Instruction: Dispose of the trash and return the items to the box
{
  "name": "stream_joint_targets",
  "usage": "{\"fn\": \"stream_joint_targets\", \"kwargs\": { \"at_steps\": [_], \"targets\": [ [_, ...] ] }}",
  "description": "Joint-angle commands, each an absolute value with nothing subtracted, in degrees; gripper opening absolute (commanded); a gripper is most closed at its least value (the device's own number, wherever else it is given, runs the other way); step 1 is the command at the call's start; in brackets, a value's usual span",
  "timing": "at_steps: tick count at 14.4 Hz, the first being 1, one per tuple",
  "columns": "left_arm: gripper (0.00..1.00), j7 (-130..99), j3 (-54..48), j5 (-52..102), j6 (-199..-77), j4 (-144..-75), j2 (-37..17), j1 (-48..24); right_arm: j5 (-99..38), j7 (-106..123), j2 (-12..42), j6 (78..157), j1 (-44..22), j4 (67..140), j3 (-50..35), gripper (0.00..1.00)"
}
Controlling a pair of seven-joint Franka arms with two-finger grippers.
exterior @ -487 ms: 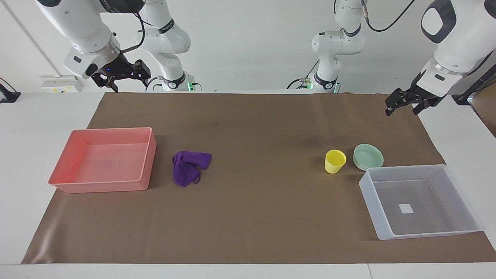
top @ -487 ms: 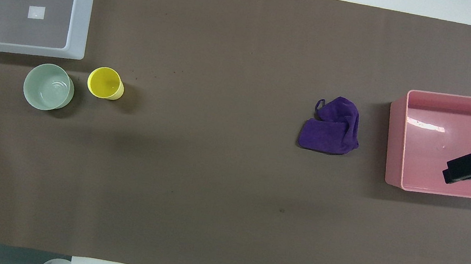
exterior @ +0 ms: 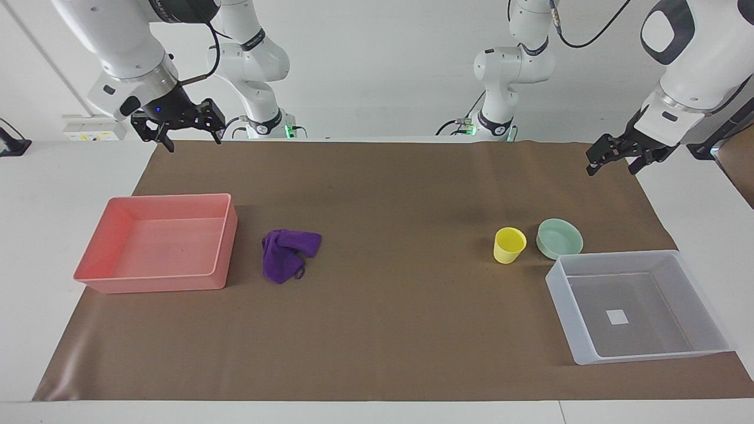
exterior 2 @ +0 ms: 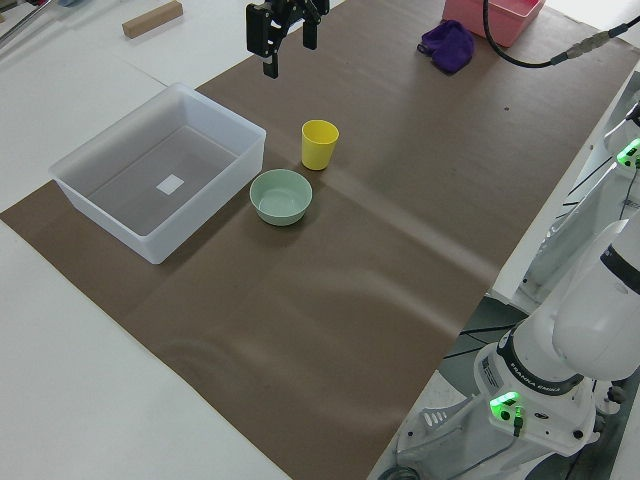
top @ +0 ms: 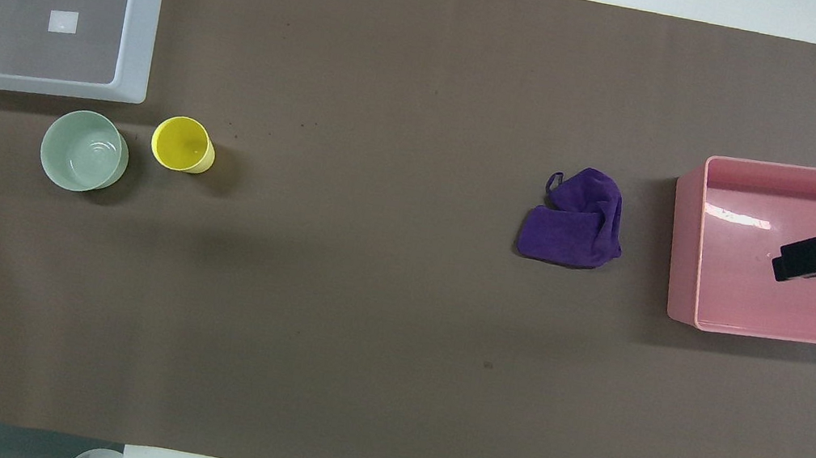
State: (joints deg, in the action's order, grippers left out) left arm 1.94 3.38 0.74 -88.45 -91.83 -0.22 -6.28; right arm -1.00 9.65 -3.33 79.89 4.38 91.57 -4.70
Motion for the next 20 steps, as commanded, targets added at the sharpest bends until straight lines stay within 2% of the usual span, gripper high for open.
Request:
{"fn": "stream_joint_targets", "kwargs": {
  "at_steps": [1,2,4,7,13,15,20],
  "targets": [
    [1.00,3.0,3.5,1.0,-90.5,-94.6,1.2,-6.0,-1.3,10.8,-4.7,80.1,5.6,93.2,-5.0,1.00],
    [1.00,3.2,3.5,1.0,-92.7,-96.9,2.0,-5.8,-1.5,11.1,-5.1,78.9,5.4,93.1,-5.1,1.00],
    [1.00,0.9,3.8,1.0,-105.4,-105.2,4.6,-4.4,-1.5,11.8,-6.1,78.7,5.3,93.2,-5.2,1.00],
    [1.00,-1.8,3.8,1.0,-110.7,-109.8,3.6,-3.3,-1.7,11.0,-6.0,83.9,4.8,97.0,-5.3,1.00],
    [1.00,-1.2,3.8,0.9,-122.1,-121.1,3.0,-2.0,-2.0,3.7,1.4,101.5,-2.4,104.6,-5.4,0.99],
    [1.00,-1.1,3.6,0.9,-128.9,-125.3,0.7,-1.3,-2.0,3.3,3.3,109.4,-4.6,108.9,-5.4,0.99],
    [1.00,0.8,3.6,0.9,-138.5,-126.9,-5.8,0.8,-2.0,3.1,7.1,124.1,-6.1,118.8,-5.4,0.98]
  ]
}}
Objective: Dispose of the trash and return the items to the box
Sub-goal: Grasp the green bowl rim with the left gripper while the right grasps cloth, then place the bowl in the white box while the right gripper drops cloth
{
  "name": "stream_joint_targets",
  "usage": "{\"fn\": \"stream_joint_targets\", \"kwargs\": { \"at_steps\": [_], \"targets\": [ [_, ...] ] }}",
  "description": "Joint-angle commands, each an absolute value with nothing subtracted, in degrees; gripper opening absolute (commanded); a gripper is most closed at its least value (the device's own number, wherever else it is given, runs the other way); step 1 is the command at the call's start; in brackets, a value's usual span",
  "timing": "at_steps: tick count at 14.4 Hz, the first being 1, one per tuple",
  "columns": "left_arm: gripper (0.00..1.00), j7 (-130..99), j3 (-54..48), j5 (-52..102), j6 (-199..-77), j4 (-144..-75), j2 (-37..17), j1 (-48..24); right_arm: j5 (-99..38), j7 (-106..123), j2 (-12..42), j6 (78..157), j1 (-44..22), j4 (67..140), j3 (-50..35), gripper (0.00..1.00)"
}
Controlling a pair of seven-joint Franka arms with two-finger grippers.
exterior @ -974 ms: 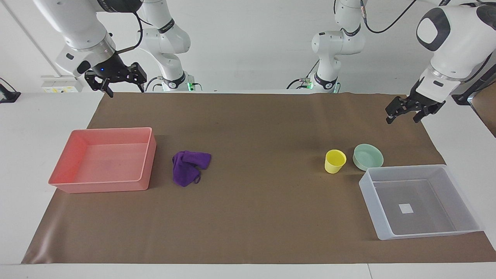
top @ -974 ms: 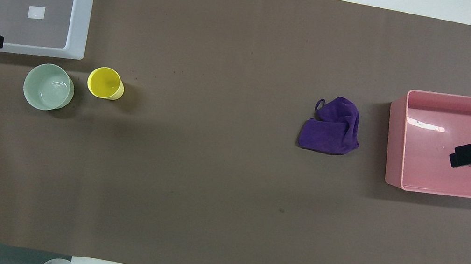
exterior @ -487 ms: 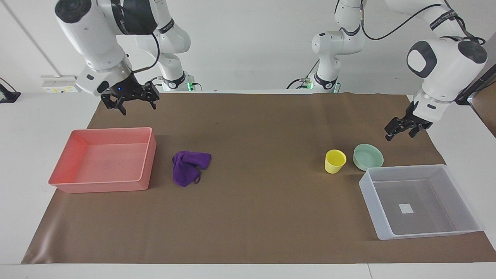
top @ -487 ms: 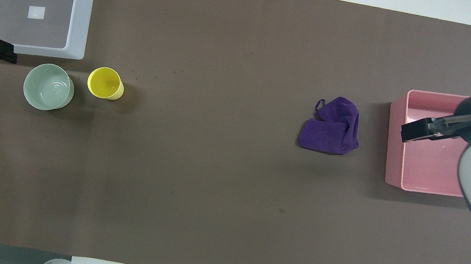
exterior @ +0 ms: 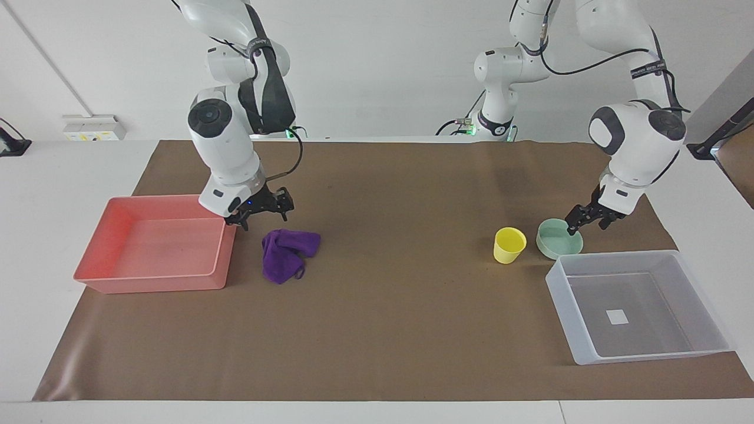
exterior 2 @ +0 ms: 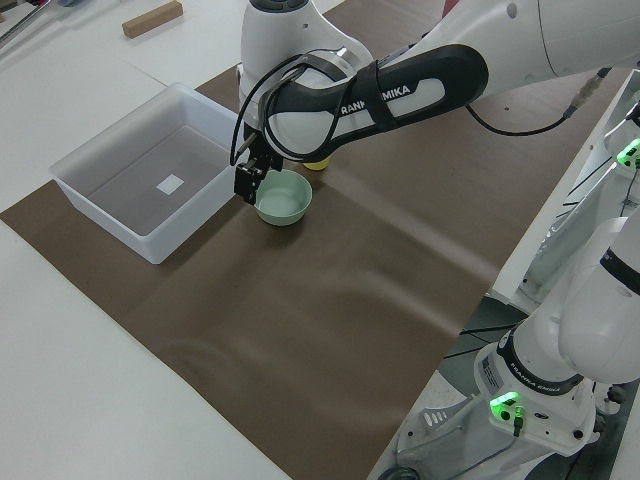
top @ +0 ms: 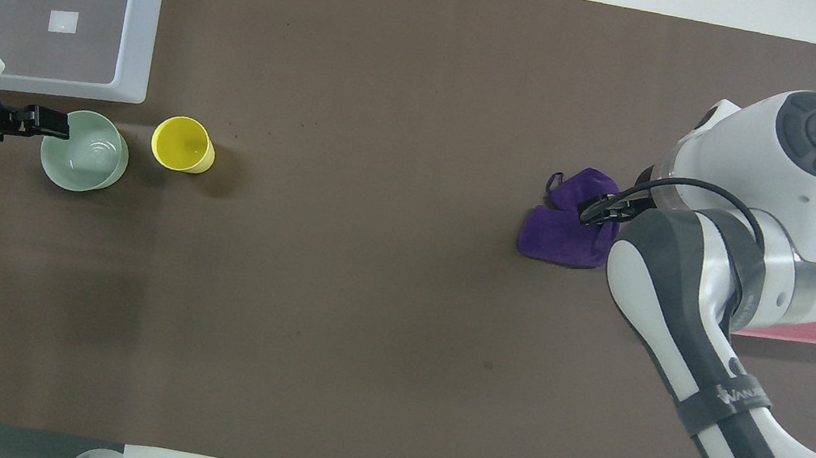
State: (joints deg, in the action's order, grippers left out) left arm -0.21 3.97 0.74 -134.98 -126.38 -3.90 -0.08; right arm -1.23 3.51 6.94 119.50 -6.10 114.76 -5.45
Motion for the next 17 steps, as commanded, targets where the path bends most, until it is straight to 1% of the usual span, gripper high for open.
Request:
{"fn": "stream_joint_targets", "kwargs": {
  "at_steps": [1,2,3,4,5,6,7,8,9,10,11,12,13,15,16,17],
  "targets": [
    [0.98,0.6,3.6,0.9,-140.1,-126.9,-7.3,0.7,-2.0,3.1,8.4,126.5,-6.1,120.0,-5.4,0.98],
    [0.64,0.2,3.6,0.9,-141.0,-127.0,-8.3,0.7,-2.0,3.1,10.3,129.3,-6.1,120.7,-5.4,0.98],
    [0.02,1.4,3.8,0.9,-141.1,-127.1,-8.5,0.8,-2.0,3.1,11.8,131.1,-6.1,120.8,-5.4,0.98],
    [0.00,3.1,3.6,0.9,-141.0,-127.0,-8.6,1.1,-2.0,3.1,12.5,131.6,-6.0,121.6,-5.4,0.95],
    [0.00,3.3,3.6,0.9,-140.7,-126.9,-8.6,1.1,-2.0,3.1,13.3,132.6,-5.9,122.3,-5.4,0.91],
    [0.00,3.3,3.8,0.9,-140.6,-126.9,-8.6,1.2,-2.0,3.2,14.1,135.7,-5.8,122.3,-5.4,0.75],
    [0.00,3.3,3.8,0.9,-140.5,-126.7,-8.6,1.2,-2.0,3.2,14.3,136.9,-5.5,122.3,-5.4,0.53],
    [0.00,3.3,3.8,0.9,-140.0,-126.6,-8.6,1.2,-1.9,3.2,14.4,136.9,-5.1,122.0,-5.4,0.33],
    [0.00,3.3,3.8,1.0,-138.6,-126.1,-8.4,1.2,-2.0,3.1,14.4,136.9,-4.7,121.7,-5.4,0.21],
    [0.00,3.3,3.8,0.9,-136.7,-125.4,-7.7,1.1,-2.0,3.1,14.5,136.6,-4.1,121.0,-5.3,0.11],
    [0.00,3.3,3.8,1.0,-131.8,-123.6,-5.7,1.1,-1.9,3.1,14.5,136.5,-3.3,120.6,-5.4,0.06],
    [0.00,3.2,3.8,1.0,-125.5,-119.7,-4.8,1.1,-1.9,3.1,13.9,135.6,-3.1,119.8,-5.3,0.05],
    [0.00,2.9,3.6,1.0,-118.9,-114.3,-5.1,1.1,-1.9,3.0,12.8,132.8,-3.1,118.5,-5.2,0.05],
    [0.00,2.7,3.5,1.1,-110.5,-105.1,-7.4,1.1,-1.9,3.0,10.6,123.6,-2.1,112.5,-5.2,0.00],
    [0.00,2.7,3.5,1.5,-108.6,-101.0,-8.9,1.2,-1.9,2.9,10.3,118.6,-2.0,108.7,-5.2,0.00],
    [0.00,2.7,3.6,1.9,-109.1,-98.3,-10.5,1.2,-1.9,2.2,10.3,114.4,-1.9,104.9,-5.2,0.00]
  ]
}}
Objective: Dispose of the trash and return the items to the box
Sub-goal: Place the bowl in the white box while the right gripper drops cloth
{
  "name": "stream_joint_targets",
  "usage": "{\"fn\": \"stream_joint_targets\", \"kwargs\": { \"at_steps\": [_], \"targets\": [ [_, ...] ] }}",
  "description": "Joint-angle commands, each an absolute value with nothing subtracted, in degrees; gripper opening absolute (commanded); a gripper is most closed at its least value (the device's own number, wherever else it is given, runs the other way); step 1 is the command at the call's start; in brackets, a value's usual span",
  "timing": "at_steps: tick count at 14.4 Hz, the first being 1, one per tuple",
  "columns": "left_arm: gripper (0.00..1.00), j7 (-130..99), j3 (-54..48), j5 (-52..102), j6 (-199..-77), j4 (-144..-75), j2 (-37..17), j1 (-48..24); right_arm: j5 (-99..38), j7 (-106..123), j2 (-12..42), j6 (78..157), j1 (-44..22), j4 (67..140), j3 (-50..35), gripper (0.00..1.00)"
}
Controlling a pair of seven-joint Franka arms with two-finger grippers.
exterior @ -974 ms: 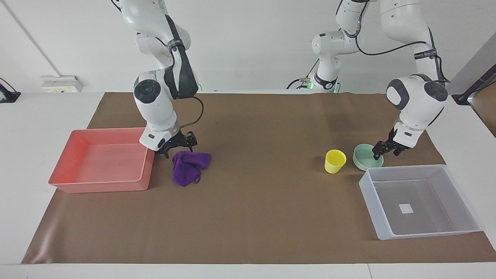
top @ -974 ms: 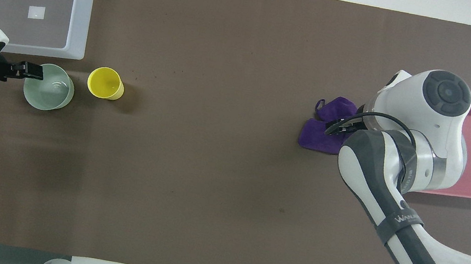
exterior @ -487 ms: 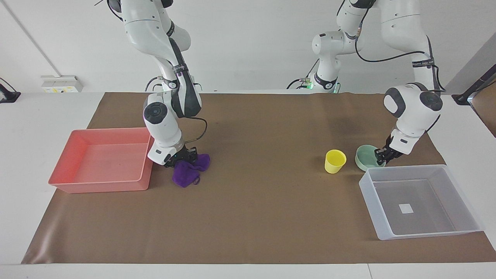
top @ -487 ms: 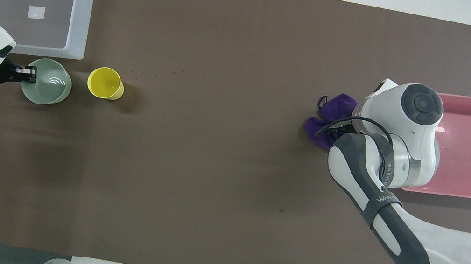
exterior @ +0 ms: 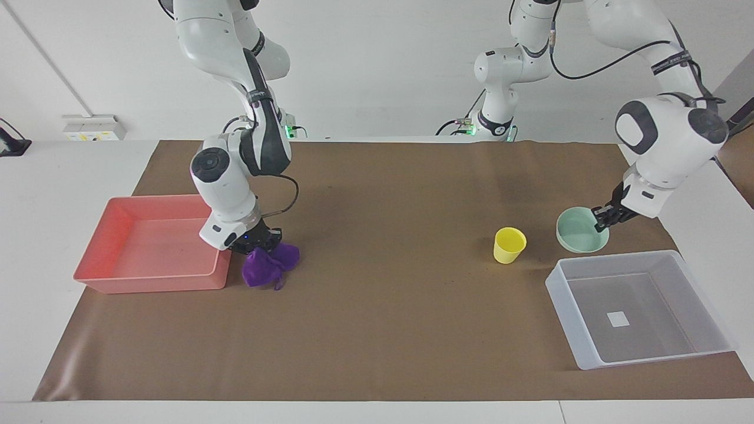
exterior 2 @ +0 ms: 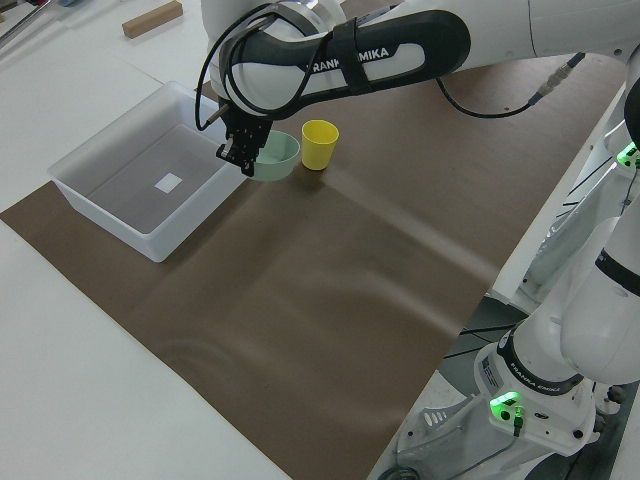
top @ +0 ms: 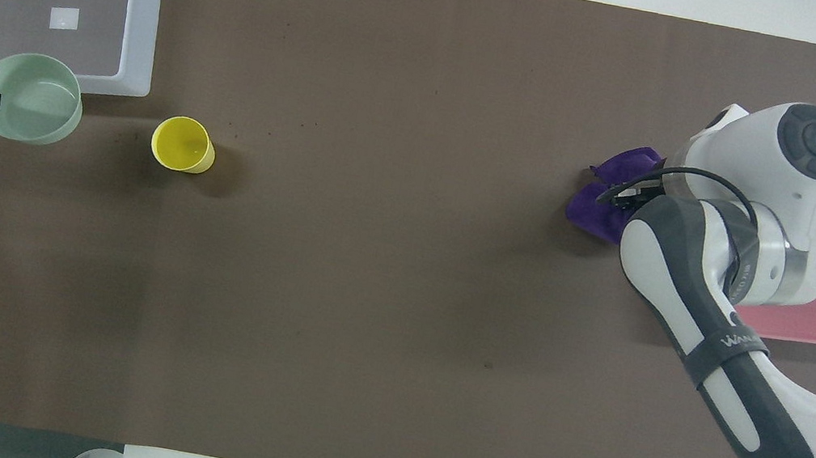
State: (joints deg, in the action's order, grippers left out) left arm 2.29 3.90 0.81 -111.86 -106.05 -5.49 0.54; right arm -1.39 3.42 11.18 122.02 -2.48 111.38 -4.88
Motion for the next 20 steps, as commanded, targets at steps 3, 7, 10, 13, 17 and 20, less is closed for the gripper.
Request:
{"fn": "stream_joint_targets", "kwargs": {
  "at_steps": [3,7,10,13,17,20],
  "targets": [
    [0.00,2.6,3.9,6.2,-111.9,-90.6,-17.6,3.0,-1.0,1.6,9.1,101.6,-1.2,95.6,-4.9,0.00],
    [0.00,2.7,3.9,6.2,-124.9,-88.1,-27.2,4.9,-0.8,5.1,4.7,96.5,8.2,96.0,-5.0,0.01],
    [0.00,2.5,3.8,7.1,-133.6,-88.1,-31.5,4.2,-0.4,8.9,2.6,99.6,14.0,101.7,-5.0,0.02],
    [1.00,2.5,3.9,6.8,-135.4,-88.5,-31.2,3.7,-0.4,17.2,0.4,109.7,17.5,112.2,-4.9,0.07],
    [1.00,1.7,3.8,6.7,-129.1,-93.8,-20.8,1.4,-0.4,17.9,2.2,117.1,20.0,118.5,-4.9,0.08],
    [1.00,-2.1,3.8,6.7,-109.2,-96.7,-9.9,-3.2,-0.3,17.8,2.5,122.0,21.3,121.7,-4.9,0.29]
  ]
}}
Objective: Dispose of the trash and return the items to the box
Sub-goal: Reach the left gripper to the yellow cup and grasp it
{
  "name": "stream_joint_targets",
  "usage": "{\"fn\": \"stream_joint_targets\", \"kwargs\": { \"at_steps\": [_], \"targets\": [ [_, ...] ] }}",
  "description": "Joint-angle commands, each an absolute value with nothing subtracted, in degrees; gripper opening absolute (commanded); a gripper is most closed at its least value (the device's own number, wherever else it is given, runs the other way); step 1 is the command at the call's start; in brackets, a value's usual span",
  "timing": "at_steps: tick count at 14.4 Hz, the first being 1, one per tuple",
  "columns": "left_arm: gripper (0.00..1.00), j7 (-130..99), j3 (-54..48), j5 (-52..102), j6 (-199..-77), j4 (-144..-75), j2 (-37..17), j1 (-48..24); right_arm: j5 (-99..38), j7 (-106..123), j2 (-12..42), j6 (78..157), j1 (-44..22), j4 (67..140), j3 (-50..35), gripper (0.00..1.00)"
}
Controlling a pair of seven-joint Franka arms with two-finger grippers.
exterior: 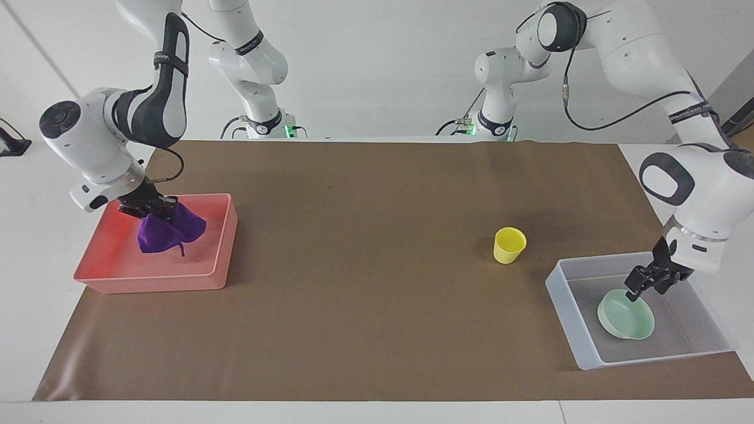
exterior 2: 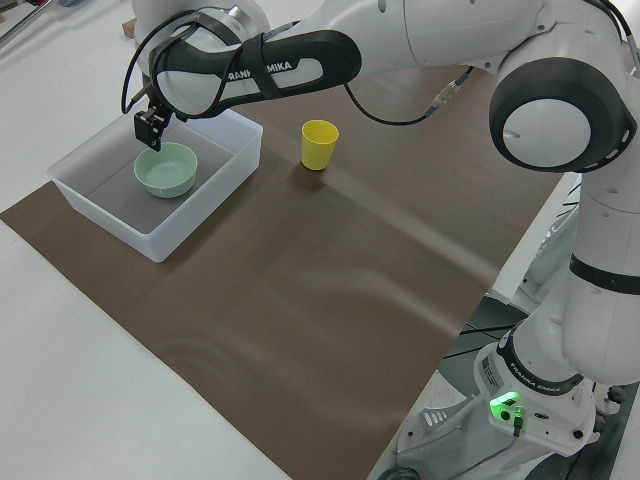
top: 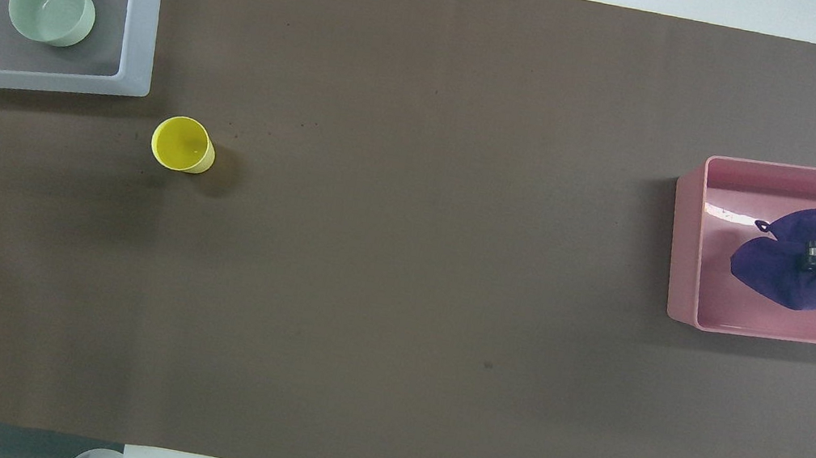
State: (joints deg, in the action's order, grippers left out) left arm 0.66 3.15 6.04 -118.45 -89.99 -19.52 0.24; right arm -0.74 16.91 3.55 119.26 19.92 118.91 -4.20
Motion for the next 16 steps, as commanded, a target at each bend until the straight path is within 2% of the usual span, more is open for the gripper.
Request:
{"fn": "stream_joint_targets", "kwargs": {
  "at_steps": [1,2,4,5,7,11,12,13,14,16],
  "targets": [
    [1.00,-3.2,3.8,6.7,-105.9,-99.7,-6.4,-5.3,-0.3,17.7,2.5,122.3,21.0,121.9,-4.9,0.32],
    [1.00,-4.6,3.8,6.7,-105.7,-104.8,-2.8,-8.1,-0.3,17.7,2.5,122.2,21.0,121.9,-4.9,0.38],
    [1.00,-7.0,3.6,6.7,-110.6,-114.9,1.8,-12.6,-0.3,17.7,2.5,121.5,20.9,121.6,-5.0,0.95],
    [1.00,-8.8,3.4,6.7,-115.5,-119.2,3.7,-12.7,-0.3,17.9,2.6,121.0,20.9,120.9,-5.0,1.00],
    [1.00,-12.9,3.0,6.7,-122.5,-124.3,3.8,-13.9,-0.4,18.0,2.5,118.0,20.7,118.7,-5.2,1.00],
    [0.98,-15.2,3.2,6.7,-134.3,-127.3,-1.3,-15.1,-1.4,16.6,2.7,110.6,19.8,110.8,-9.8,1.00],
    [0.65,-15.7,3.2,6.7,-138.3,-128.0,-2.4,-15.1,-1.4,14.5,3.2,109.2,17.3,109.4,-9.9,1.00],
    [0.10,-16.2,3.3,6.7,-140.0,-128.6,-3.2,-14.9,-1.4,10.6,3.5,107.0,14.4,107.2,-9.9,1.00],
    [0.03,-16.3,3.3,6.7,-140.3,-128.5,-3.5,-14.7,-1.4,7.0,4.4,105.0,12.8,104.8,-9.9,1.00],
    [0.01,-16.1,3.3,6.7,-140.2,-128.3,-3.5,-13.8,-1.4,2.7,6.3,99.5,9.6,98.2,-9.9,1.00]
  ]
}}
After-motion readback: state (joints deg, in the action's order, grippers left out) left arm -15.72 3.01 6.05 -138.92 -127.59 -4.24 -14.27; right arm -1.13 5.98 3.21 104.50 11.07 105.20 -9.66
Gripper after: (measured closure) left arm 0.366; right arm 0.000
